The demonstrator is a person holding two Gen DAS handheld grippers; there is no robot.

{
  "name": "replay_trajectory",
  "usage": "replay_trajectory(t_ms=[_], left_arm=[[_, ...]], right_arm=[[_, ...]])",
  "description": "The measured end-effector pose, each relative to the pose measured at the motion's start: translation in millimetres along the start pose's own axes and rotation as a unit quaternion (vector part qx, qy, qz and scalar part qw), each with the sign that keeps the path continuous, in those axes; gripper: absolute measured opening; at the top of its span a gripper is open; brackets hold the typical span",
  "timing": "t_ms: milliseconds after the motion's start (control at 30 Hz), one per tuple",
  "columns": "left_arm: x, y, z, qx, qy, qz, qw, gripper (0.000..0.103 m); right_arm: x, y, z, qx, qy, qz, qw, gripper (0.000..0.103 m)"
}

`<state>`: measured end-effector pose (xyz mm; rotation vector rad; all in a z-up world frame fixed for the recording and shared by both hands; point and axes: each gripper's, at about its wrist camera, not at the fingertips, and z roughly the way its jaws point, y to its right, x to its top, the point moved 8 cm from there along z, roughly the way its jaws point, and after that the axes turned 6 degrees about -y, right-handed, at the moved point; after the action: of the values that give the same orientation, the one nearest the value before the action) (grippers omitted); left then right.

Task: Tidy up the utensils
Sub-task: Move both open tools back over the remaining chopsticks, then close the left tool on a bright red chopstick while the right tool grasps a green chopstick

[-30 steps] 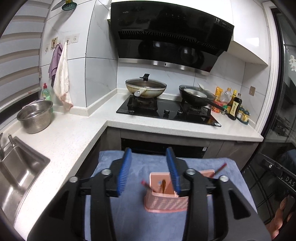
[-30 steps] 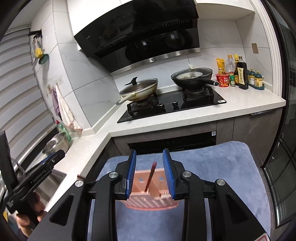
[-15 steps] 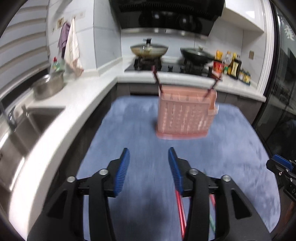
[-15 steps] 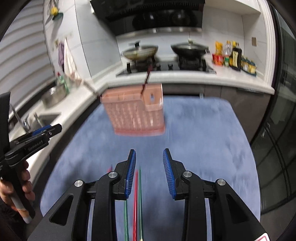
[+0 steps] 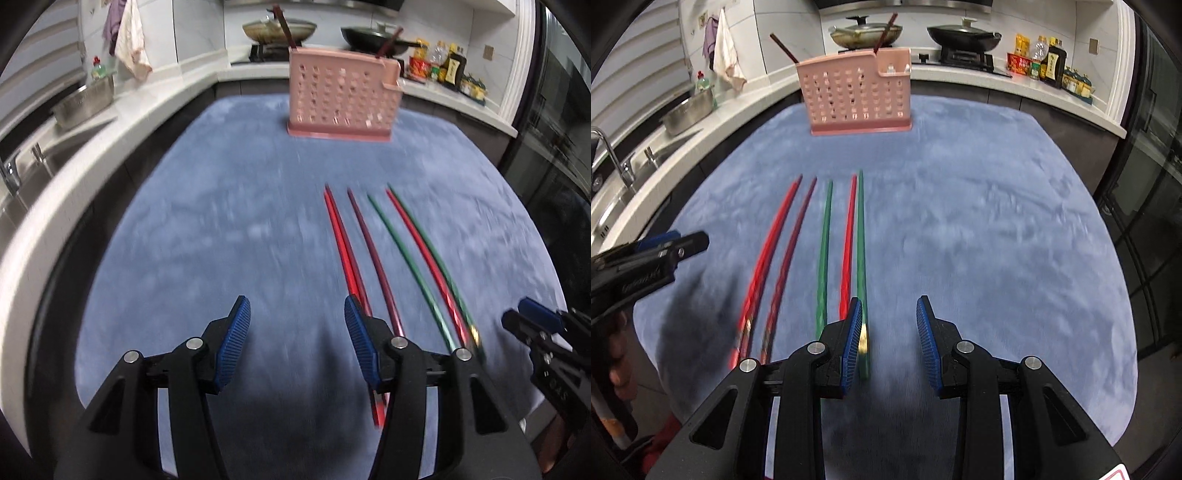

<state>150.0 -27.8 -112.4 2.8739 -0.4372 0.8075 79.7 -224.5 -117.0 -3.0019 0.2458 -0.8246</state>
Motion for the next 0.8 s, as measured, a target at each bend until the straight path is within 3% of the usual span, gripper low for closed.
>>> replay_trajectory(t_ms=[167,367,500,800], left_arm=[[-33,12,1,-0.02,-0.018,0.017,0.9995,0.062],[-58,37,5,-0.05,-0.044,0.051,0.9965,0.062],[-72,48,12,-0.047,-0.062,0.066,0.9947,0.062],[-73,30,19,-0.037,-0.071,0.029,0.9964,0.062]], right_arm=[[-16,4,6,0.005,-0.016,0.016,1.0,0.031],[-21,4,7,0.01,-0.023,0.026,0.999,0.031],[-21,4,7,0.01,-0.022,0.024,0.999,0.031],[-22,2,10,0.014,-0.03,0.026,0.999,0.031]])
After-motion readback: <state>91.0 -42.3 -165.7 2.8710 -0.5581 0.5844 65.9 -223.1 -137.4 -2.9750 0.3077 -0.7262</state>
